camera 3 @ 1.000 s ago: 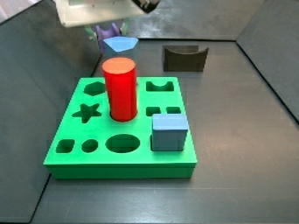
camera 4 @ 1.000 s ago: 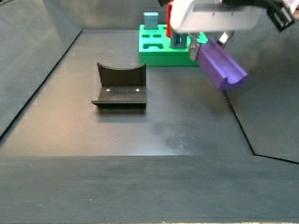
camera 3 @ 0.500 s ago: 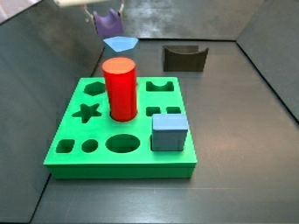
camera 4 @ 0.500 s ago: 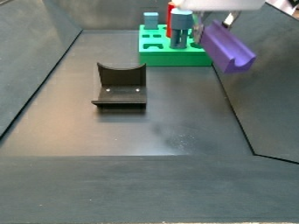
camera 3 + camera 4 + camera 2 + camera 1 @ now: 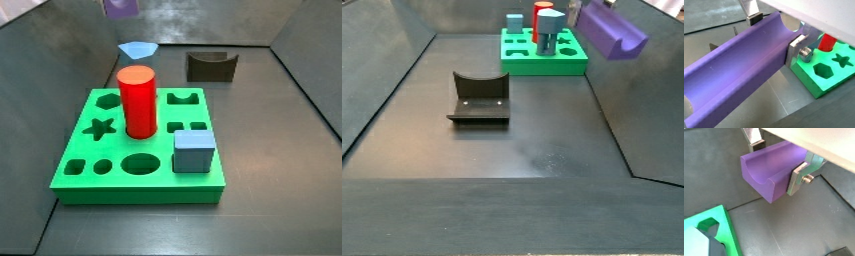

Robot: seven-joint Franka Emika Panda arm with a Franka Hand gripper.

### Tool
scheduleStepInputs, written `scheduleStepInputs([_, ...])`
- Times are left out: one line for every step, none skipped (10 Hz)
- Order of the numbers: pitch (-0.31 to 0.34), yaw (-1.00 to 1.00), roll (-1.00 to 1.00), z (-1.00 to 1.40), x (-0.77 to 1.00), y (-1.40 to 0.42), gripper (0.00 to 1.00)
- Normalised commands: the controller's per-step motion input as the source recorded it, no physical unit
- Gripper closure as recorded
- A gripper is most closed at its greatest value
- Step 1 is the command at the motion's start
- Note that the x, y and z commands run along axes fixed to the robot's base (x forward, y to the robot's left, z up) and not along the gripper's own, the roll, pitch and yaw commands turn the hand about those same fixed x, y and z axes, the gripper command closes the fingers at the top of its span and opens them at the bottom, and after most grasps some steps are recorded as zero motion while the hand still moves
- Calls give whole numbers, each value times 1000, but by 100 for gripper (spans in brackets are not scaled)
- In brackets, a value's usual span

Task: Pick up the arch object. Move up. Place the arch object on the fixture. Regrasp the arch object. Move to above the board. Insert the arch object.
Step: Place the arch object on the fixture.

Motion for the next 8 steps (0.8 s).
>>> scheduleStepInputs([377,-1000,-37,-120,1000,55,100])
scheduleStepInputs([399,-1000,-53,-137,1000,54,100])
scheduleStepInputs([436,-1000,-74,-129,1000,54,100])
scheduleStepInputs([370,-680,-82,-104,1000,51,100])
scheduleStepInputs([267,-397,-90,-99,1000,47,100])
scheduleStepInputs([198,-243,-97,-94,1000,45,100])
scheduleStepInputs([168,-153,-103,-84,1000,43,100])
scheduleStepInputs([156,-90,-110,-74,1000,41,100])
